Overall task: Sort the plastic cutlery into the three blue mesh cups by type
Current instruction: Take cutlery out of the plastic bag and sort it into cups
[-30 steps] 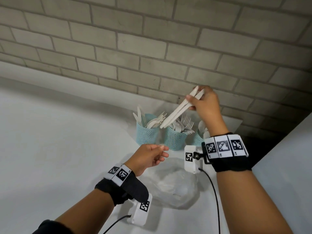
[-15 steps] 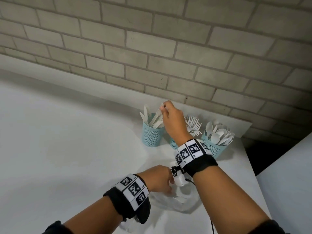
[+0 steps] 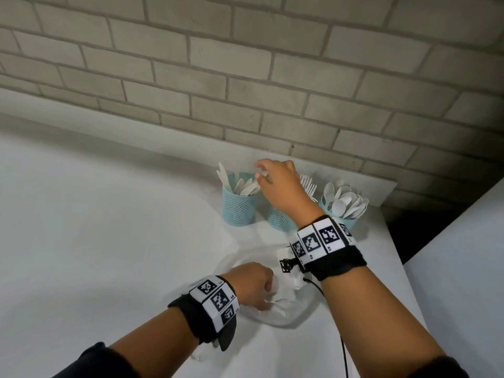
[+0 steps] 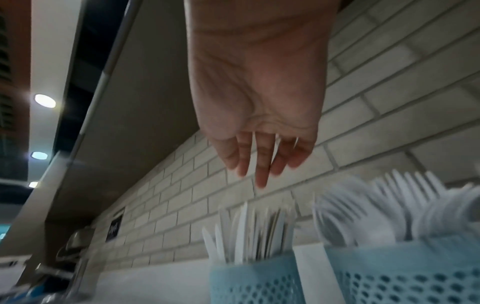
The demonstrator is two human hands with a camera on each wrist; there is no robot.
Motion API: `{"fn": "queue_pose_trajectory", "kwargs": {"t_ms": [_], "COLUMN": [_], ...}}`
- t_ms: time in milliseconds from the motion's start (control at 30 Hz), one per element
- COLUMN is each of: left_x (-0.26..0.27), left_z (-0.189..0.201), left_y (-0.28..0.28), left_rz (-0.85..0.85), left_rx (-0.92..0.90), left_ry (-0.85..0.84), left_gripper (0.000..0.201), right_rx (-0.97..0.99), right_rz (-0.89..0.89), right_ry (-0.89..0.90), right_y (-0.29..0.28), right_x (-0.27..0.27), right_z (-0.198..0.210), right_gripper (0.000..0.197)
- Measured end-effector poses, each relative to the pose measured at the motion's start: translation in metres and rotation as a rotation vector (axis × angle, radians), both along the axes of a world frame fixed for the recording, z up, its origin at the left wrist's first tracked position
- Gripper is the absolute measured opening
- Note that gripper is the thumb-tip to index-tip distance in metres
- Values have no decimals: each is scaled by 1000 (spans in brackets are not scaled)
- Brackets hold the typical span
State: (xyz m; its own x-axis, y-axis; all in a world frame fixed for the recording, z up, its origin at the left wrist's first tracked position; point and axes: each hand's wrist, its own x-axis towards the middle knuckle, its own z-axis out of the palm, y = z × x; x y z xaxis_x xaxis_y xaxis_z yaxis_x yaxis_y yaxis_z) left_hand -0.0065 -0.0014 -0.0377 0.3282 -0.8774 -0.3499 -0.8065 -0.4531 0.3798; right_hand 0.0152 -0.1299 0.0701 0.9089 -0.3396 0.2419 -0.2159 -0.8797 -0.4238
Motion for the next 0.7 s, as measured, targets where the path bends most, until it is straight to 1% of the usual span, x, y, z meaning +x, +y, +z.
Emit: {"fn": "queue_pose_trajectory", "kwargs": {"t_ms": [33,67,100,133,167,200,267,400,500,567,700], "left_x": [1,1,1,0,-1,-2,-4,-6,-5,-5,-6], "left_z": [-2,-3,-4,-4,-3,-3,-2,-2,-2,-1,-1], "left_y": [0,0,0,-1,-2,-2,-3,-3,-3,-2,-2], "left_rz": [6,6,2,-4,-9,-11,-8,2,5,7,-2], "left_rx": [-5,-5,-7,-13,-22,-33,-42,-44,-40,-28,-5], "left_ry": [0,-1,-6,-13,-21,-27,-32,-21,-1,-5,-17], "left_gripper": [38,37,37,36,34,32,29,26,25,26,31], "right_rx": [78,141,170,161,133,98,63,70,132,141,131], "right_rz": [15,33,54,77,93,100,76,-6,-94,-115,-134], "right_ry": [-10,47,168,331,496,624,765,875,894,928,976], "right_y": [-1,-3,-5,-6,-7,-7,-6,-4,0,2,2], "right_x": [-11,-22,-33,-45,-54,-63,-77,-95,-107,-113,-122], "right_z": [4,8,10,11,10,7,-1,-21,-32,-40,-51], "right_gripper": [22,17,17,17,18,19,20,28,47,61,71]}}
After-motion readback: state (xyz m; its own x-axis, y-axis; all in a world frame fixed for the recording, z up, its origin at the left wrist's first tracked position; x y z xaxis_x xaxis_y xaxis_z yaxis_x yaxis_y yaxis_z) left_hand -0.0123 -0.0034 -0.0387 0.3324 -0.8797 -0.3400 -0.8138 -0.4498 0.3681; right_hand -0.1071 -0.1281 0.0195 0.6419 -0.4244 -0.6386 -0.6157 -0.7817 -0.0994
